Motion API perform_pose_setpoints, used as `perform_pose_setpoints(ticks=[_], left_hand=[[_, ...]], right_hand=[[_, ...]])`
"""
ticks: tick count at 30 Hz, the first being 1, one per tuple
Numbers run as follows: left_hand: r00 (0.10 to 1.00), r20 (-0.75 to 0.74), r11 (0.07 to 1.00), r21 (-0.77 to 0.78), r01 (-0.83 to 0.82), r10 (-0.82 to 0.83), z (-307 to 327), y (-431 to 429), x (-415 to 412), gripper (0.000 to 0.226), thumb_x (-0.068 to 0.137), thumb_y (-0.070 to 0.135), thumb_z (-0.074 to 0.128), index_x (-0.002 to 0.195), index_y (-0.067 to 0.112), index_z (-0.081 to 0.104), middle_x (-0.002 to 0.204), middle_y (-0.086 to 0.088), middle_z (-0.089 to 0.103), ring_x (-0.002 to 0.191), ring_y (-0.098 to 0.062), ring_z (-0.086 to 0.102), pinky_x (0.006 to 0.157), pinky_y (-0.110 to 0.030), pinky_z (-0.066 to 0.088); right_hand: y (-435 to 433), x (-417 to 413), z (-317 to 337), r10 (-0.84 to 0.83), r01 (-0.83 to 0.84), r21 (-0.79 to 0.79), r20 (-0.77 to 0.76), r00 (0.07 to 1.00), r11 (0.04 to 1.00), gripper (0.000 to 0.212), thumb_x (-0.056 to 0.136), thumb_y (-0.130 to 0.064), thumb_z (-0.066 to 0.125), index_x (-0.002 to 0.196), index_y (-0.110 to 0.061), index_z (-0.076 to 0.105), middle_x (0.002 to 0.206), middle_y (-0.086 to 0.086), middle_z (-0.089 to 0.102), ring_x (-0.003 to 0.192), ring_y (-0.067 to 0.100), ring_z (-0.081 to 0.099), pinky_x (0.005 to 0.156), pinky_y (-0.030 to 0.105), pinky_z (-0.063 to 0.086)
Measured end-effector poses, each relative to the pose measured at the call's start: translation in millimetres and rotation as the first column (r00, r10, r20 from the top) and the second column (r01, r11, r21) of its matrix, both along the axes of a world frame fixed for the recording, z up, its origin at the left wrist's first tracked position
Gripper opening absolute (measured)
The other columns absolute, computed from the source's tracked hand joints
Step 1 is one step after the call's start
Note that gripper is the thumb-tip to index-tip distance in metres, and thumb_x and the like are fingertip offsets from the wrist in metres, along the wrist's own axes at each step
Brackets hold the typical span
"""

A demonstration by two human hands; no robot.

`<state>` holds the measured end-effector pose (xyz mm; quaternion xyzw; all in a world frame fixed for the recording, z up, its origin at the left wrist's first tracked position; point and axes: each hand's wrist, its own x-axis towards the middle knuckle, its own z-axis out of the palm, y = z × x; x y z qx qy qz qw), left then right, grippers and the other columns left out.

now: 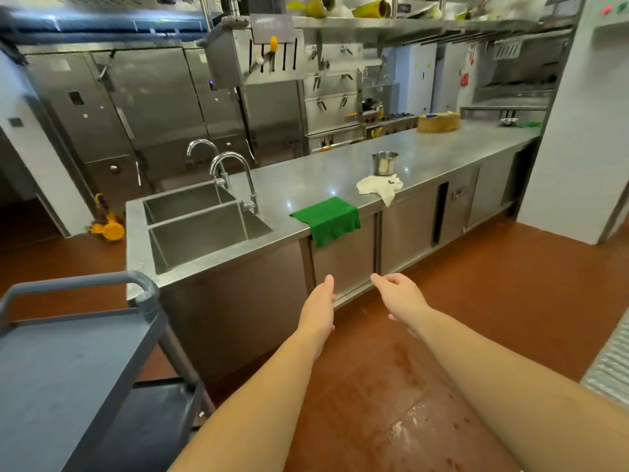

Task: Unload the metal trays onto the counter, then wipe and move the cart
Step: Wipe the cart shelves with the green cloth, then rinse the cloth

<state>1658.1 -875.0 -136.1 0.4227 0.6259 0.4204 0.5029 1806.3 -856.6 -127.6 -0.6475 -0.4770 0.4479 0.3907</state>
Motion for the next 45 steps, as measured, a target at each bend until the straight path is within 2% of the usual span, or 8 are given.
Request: perform_pose_setpoints(ticks=[2,7,14,18,25,31,35,45], left_hand=[[1.000,-0.017,1.000,0.005,-0.011,0.012,-1,26,11,0.051,0.099,0.058,0.028,0.141,0.032,0.040,0.128,0.007,0.051,0.100,-0.011,0.050,0.089,-0.034,0.042],[1.000,0.011,1.000,-0.012,-0.010,0.010,-7,94,28,0.052,0.099,0.056,0.031,0.143,0.030,0.039,0.136,0.005,0.049,0.118,-0.017,0.048,0.101,-0.038,0.041],[1.000,0.016,1.000,0.013,-0.005,0.005,-20,219,17,0.050,0.098,0.057,0.031,0.139,0.031,0.043,0.127,0.007,0.052,0.113,-0.018,0.052,0.104,-0.043,0.042],[1.000,-0.009,1.000,0.027,0.011,-0.010,-25,296,-2,0.055,0.095,0.061,0.032,0.142,0.034,0.039,0.142,0.007,0.046,0.127,-0.019,0.047,0.109,-0.047,0.037],[0.999,0.040,0.999,0.026,-0.034,0.032,-24,397,-22,0.046,0.099,0.052,0.038,0.138,0.029,0.044,0.113,0.012,0.053,0.100,-0.010,0.055,0.092,-0.036,0.047],[0.997,0.010,0.997,0.002,-0.078,0.078,-41,480,-15,0.042,0.098,0.051,0.040,0.133,0.030,0.047,0.110,0.016,0.052,0.102,-0.010,0.056,0.098,-0.039,0.047],[0.990,-0.020,0.990,-0.003,-0.138,0.138,-44,542,0,0.041,0.095,0.052,0.046,0.129,0.029,0.051,0.121,0.009,0.050,0.117,-0.018,0.053,0.105,-0.044,0.042],[0.963,-0.202,0.978,-0.074,-0.195,0.177,-63,643,9,0.039,0.094,0.033,0.057,0.131,0.022,0.053,0.117,0.000,0.058,0.105,-0.019,0.060,0.096,-0.038,0.049]], right_hand=[[29,14,1,0.006,-0.006,-0.011,-0.017,1.000,1.000,0.052,0.092,-0.050,0.050,0.134,-0.020,0.047,0.127,0.006,0.056,0.115,0.026,0.052,0.102,0.047,0.044],[92,29,-9,0.010,-0.012,-0.031,-0.060,0.998,0.999,0.048,0.092,-0.050,0.051,0.130,-0.022,0.049,0.122,0.004,0.057,0.112,0.024,0.053,0.101,0.047,0.045],[209,14,-10,0.018,-0.018,0.009,-0.012,1.000,1.000,0.042,0.095,-0.046,0.048,0.126,-0.019,0.051,0.110,0.001,0.059,0.105,0.020,0.055,0.100,0.044,0.046],[286,-6,-6,0.038,-0.039,0.007,0.067,0.997,0.999,0.045,0.094,-0.048,0.048,0.129,-0.019,0.051,0.117,0.003,0.059,0.109,0.021,0.055,0.100,0.044,0.046],[392,-27,-21,0.078,-0.075,-0.023,0.106,0.991,0.997,0.045,0.092,-0.042,0.054,0.130,-0.018,0.051,0.123,0.003,0.059,0.112,0.023,0.056,0.099,0.045,0.047],[487,-14,-45,0.124,-0.118,-0.063,0.099,0.987,0.991,0.045,0.092,-0.039,0.055,0.131,-0.018,0.050,0.121,0.005,0.059,0.107,0.022,0.057,0.096,0.042,0.048],[559,1,-51,0.183,-0.178,-0.065,0.074,0.980,0.982,0.044,0.092,-0.036,0.055,0.131,-0.017,0.050,0.120,0.005,0.059,0.107,0.022,0.057,0.097,0.042,0.048],[691,17,-68,0.327,-0.317,-0.097,0.116,0.938,0.943,0.040,0.089,-0.024,0.060,0.128,-0.017,0.058,0.101,0.004,0.064,0.093,0.022,0.062,0.090,0.036,0.049]])
